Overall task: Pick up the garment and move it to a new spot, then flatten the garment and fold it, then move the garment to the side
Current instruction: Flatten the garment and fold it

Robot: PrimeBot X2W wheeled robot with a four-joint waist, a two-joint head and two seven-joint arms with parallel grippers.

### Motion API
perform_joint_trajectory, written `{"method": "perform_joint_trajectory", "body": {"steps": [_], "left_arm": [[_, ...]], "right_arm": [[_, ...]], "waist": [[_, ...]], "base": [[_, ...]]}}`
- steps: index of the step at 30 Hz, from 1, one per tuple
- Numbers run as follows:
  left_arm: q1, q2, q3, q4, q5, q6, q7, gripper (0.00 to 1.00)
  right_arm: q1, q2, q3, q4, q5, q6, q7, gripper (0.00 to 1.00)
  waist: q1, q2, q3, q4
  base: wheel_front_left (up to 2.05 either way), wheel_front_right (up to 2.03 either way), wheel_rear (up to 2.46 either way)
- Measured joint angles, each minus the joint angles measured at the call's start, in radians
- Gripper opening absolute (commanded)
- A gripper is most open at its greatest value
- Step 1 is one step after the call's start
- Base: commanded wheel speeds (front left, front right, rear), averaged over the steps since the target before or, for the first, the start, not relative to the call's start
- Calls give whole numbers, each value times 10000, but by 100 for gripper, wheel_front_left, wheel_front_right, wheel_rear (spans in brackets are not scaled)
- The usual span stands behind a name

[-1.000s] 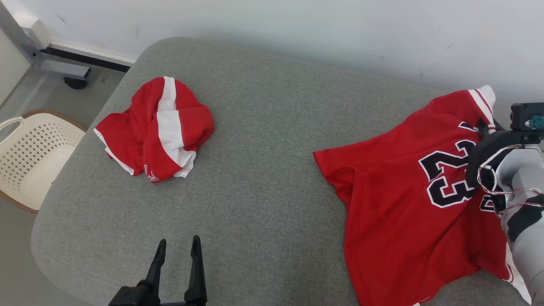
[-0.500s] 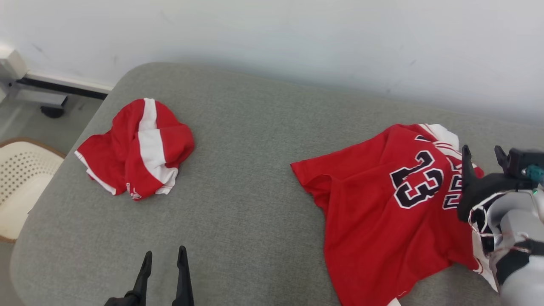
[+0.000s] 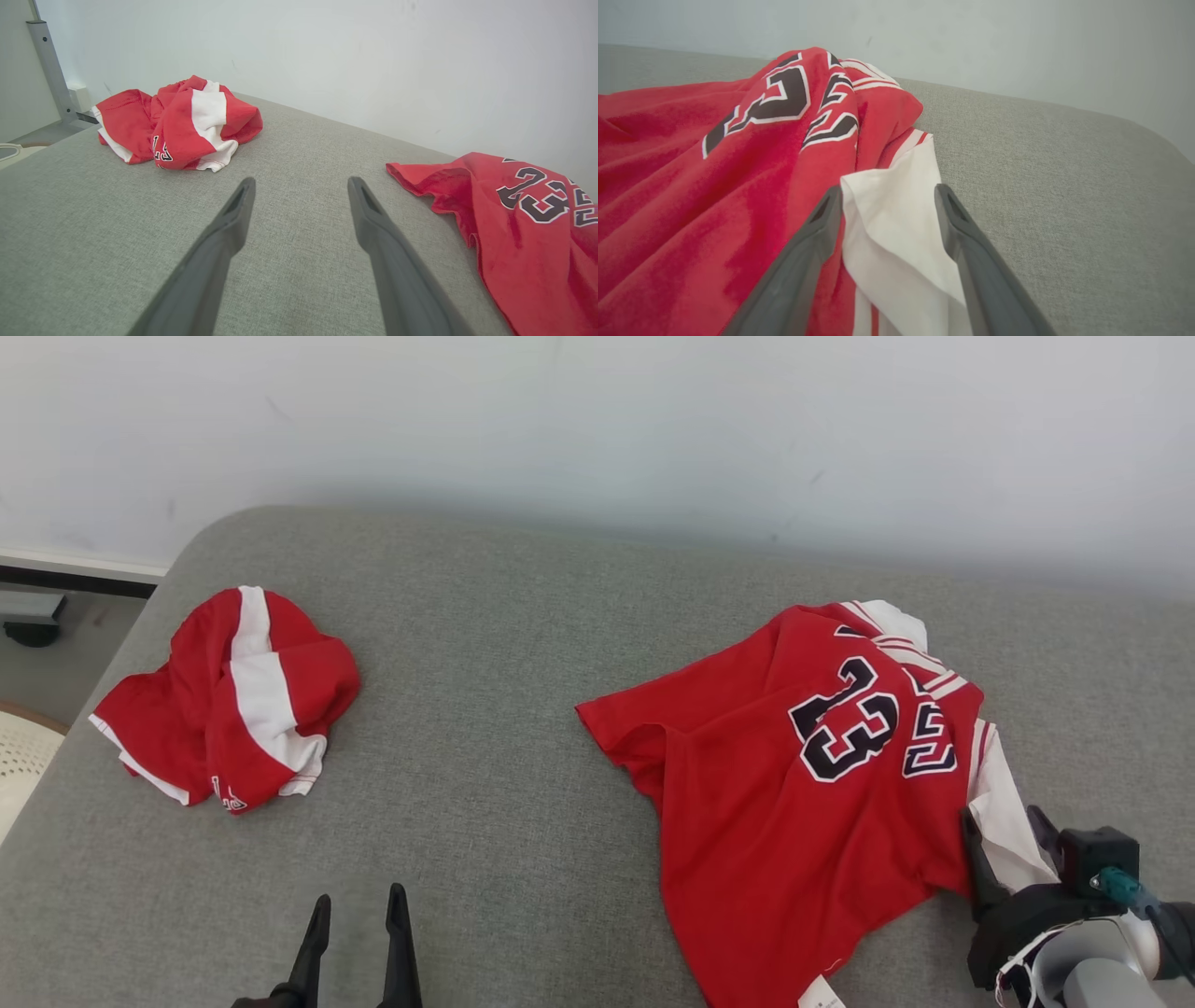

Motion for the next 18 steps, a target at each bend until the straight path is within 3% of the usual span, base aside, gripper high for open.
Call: {"method": "perform_joint_trajectory", "body": {"steps": [7,8,9,14,18], "left_arm": [[-68,0,-71,58,17,-15,0,100],[-73,0,-75,59,19,-48,0,100],[303,0,176,75,115,-50,0,100],[415,0,203,100,171,-92,0,100],[447,-2,209,96,190,-134,0,100]], "right_arm": [[-202,-12,194,527,-163,0,-2,100],[-293,-35,117,715,-167,0,-6,89],[92,117,-2040,67,151,0,-4,0],[1300,709,-3173,-851,1753,0,-4,0],[2248,922,-3116,-1544,2999,0,123,0]], "waist": [[0,0,29,8],[0,0,24,35],[1,0,-256,90],[1,0,-456,-120],[0,-1,-571,-347]], "base": [[0,0,0],[0,0,0],[0,0,0],[0,0,0],[0,0,0]]}}
